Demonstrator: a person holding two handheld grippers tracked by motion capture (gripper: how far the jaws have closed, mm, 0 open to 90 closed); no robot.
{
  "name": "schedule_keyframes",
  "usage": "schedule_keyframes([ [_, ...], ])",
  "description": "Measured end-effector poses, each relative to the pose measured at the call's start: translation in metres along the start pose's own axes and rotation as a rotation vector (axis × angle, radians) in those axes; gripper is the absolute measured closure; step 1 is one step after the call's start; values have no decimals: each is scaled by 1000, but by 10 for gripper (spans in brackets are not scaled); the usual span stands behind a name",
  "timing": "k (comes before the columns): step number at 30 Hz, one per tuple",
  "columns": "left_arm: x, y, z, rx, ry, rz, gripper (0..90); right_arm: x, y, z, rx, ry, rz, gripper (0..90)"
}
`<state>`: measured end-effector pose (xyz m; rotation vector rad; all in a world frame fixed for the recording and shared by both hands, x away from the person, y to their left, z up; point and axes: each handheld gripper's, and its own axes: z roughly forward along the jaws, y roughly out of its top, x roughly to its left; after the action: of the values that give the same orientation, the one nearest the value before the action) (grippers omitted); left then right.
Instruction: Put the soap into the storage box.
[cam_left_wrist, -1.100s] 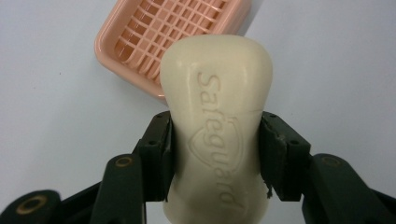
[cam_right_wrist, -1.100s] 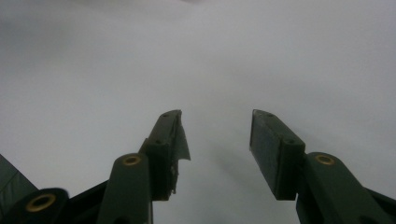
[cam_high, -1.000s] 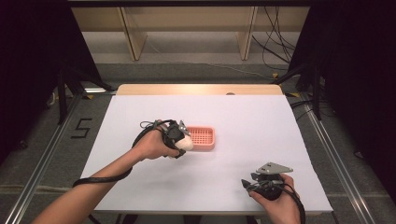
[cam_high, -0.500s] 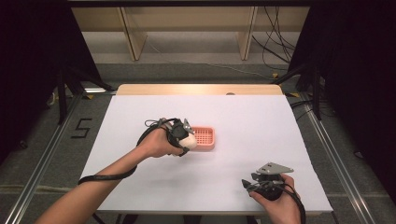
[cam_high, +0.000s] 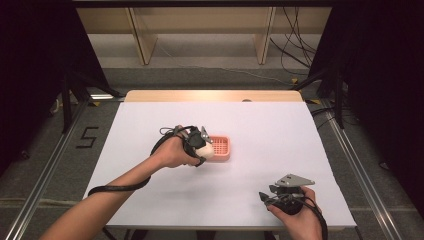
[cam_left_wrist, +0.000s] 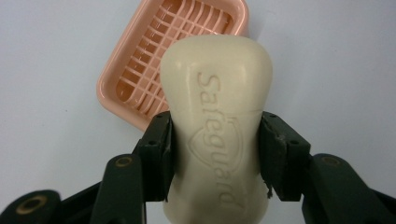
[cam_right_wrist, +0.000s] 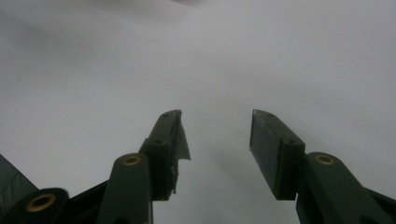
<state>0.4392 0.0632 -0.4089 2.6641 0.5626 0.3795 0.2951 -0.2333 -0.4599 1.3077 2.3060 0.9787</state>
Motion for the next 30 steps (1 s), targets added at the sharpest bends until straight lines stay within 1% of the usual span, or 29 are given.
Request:
schedule_keyframes([
  [7, 1, 5, -1, -5, 10, 25, 496, 0, 0, 0, 0, 0, 4, 539],
  [9, 1, 5, -1, -7, 12, 24, 496, 0, 0, 0, 0, 0, 3, 540],
  [10, 0, 6, 0, -4, 10, 15, 496, 0, 0, 0, 0, 3, 4, 539],
  [12, 1, 7, 0, -7, 13, 22, 496, 0, 0, 0, -2, 4, 8, 539],
  [13, 1, 8, 1, -9, 18, 25, 496, -1, 0, 0, -6, 0, -11, 539],
  [14, 1, 8, 1, -9, 18, 25, 496, -1, 0, 0, -7, 2, -14, 539],
  [16, 0, 9, 2, -10, 17, 11, 496, -1, 0, 0, -6, 2, -16, 539],
  [17, 1, 9, 2, -13, 18, 17, 496, -1, 0, 0, -6, 1, -18, 540],
  [18, 1, 9, 2, -13, 18, 17, 496, -1, 0, 0, -6, 1, -18, 540],
  [19, 1, 11, 3, -12, 18, 22, 496, 0, 0, -1, -2, 8, 1, 540],
  [20, 2, 11, 3, -14, 17, 29, 496, -1, 0, -1, -8, 11, -5, 540],
  [21, 1, 12, 4, -13, 16, 23, 496, -2, -1, 1, -21, 10, -29, 539],
  [22, 2, 13, 4, -17, 17, 28, 496, -2, 0, 0, -19, 9, -25, 539],
  [23, 1, 14, 4, -17, 23, 26, 496, -1, 0, -1, -9, 11, -2, 540],
  [24, 1, 14, 5, -19, 26, 24, 496, -1, 0, -1, -6, 5, 1, 539],
  [25, 1, 14, 5, -19, 26, 24, 496, -1, 0, -1, -6, 5, 1, 539],
  [26, 1, 16, 5, -18, 25, 28, 496, -2, -1, 0, -16, 3, -21, 539],
  [27, 1, 16, 5, -16, 25, 36, 496, -2, -1, -1, -11, 2, -22, 539],
  [29, 1, 17, 5, -19, 28, 36, 496, -1, 0, -1, -10, 4, -22, 539],
  [30, 1, 18, 6, -23, 31, 43, 496, 2, -1, -2, 0, 8, 14, 539],
])
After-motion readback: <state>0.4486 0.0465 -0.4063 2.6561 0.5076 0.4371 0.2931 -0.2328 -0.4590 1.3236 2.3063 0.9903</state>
